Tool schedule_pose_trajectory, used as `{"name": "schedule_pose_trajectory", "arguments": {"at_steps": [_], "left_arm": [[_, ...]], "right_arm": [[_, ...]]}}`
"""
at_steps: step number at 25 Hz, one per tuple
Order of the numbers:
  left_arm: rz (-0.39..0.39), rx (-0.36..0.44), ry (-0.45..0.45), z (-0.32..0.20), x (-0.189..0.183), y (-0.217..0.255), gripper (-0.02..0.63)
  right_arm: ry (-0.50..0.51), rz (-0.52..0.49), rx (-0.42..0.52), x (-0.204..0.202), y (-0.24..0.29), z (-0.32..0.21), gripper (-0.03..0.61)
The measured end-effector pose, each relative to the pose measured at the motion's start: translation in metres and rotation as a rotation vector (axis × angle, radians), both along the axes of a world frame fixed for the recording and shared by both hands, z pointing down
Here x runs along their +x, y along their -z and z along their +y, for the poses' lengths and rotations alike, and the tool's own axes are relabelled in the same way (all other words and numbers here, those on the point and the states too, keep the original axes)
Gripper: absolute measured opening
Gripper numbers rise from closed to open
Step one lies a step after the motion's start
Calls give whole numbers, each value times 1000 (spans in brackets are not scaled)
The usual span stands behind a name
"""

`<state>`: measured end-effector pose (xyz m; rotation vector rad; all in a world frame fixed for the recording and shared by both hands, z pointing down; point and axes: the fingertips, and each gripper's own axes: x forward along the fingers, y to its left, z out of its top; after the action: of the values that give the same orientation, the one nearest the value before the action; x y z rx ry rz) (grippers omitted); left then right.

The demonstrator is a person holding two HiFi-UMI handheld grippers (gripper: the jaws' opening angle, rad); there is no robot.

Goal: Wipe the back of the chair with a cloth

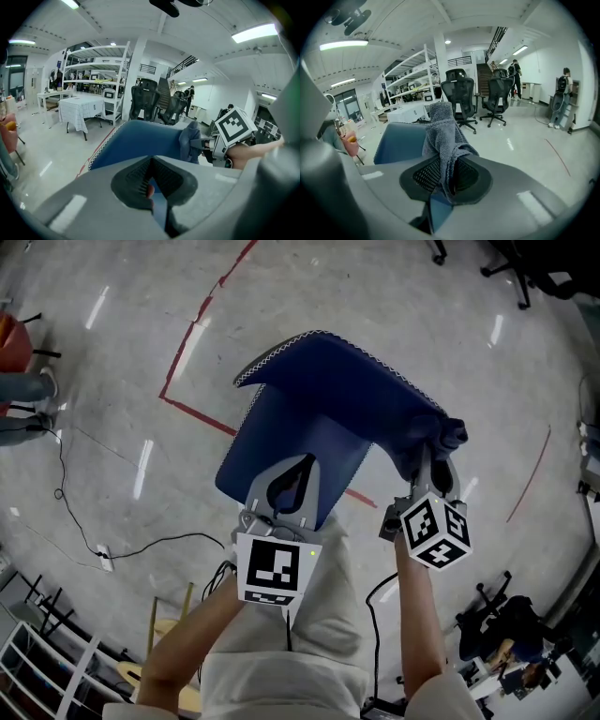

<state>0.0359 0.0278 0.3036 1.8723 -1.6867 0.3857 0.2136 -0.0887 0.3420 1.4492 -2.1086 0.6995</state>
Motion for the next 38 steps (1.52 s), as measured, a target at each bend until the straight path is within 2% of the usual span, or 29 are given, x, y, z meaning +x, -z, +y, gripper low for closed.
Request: {"name": "schedule_pose_trajectory", "arguments": {"at_steps": [10, 13, 22, 30, 38], "left_arm": [[4, -2, -13, 2, 3, -2, 2], [6, -5, -8, 4, 0, -3, 2], [-4, -12, 33, 17, -21, -11, 2], [-24, -34, 114, 36, -55, -27, 2], [-34, -29, 175, 51, -82, -37, 2]], "right_arm": [[-97, 54, 0, 22, 0, 7, 74], [-67, 34, 32, 11, 13, 14, 74], [251, 34, 160, -73, 26, 47, 74], [558, -12, 191, -152, 14, 81, 74], [783, -27, 221, -213, -7, 99, 74]]}}
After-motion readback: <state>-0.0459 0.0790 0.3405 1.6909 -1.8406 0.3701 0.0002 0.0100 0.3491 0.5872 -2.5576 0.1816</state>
